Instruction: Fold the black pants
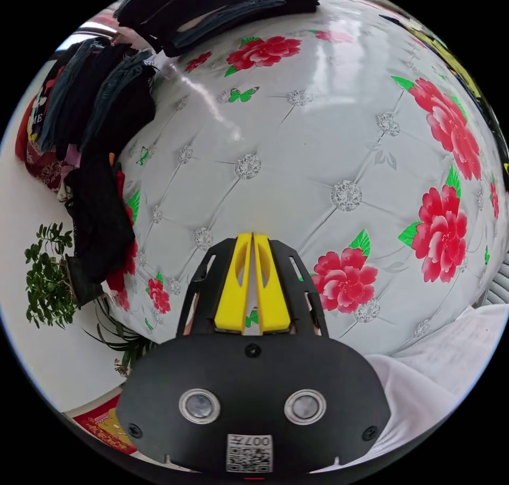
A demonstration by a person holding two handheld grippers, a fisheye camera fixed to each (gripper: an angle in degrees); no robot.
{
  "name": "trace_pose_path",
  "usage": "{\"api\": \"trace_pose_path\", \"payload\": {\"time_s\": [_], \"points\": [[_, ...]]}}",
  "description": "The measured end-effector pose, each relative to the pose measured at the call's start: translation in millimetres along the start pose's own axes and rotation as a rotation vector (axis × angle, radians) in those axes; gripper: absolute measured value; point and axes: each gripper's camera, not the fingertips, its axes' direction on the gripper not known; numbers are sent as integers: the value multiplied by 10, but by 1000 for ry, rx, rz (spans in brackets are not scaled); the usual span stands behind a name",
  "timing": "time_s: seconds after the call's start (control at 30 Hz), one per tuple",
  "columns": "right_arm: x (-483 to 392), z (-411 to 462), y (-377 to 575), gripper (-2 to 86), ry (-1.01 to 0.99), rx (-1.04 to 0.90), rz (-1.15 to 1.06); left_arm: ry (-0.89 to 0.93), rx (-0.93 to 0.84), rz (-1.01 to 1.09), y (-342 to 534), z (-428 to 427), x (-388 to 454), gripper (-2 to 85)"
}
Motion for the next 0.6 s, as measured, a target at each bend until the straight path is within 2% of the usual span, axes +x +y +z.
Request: {"api": "trace_pose_path", "payload": {"time_s": [0.07, 0.13, 0.33, 0.4, 0.47, 0.53, 0.6], "points": [[-411, -117, 161, -2, -44, -7, -98, 54, 35, -43, 91, -59, -168, -10], [-832, -197, 329, -2, -122, -40, -192, 201, 59, -74, 220, -141, -446, -9], [-2660, -320, 982, -1, -486, -155, -531, 484, 264, -113, 812, -562, -1158, -5], [-3456, -421, 1180, 2, -685, -196, -673, 512, 316, -109, 1002, -678, -1365, 4], [-3967, -562, 1316, 6, -786, -191, -767, 520, 356, -120, 1177, -765, -1606, 15], [-4339, -717, 1445, 14, -820, -193, -890, 511, 367, -183, 1377, -811, -1979, 28], [-4461, -943, 1541, 31, -806, -117, -963, 493, 369, -222, 1511, -837, -2239, 37]]}}
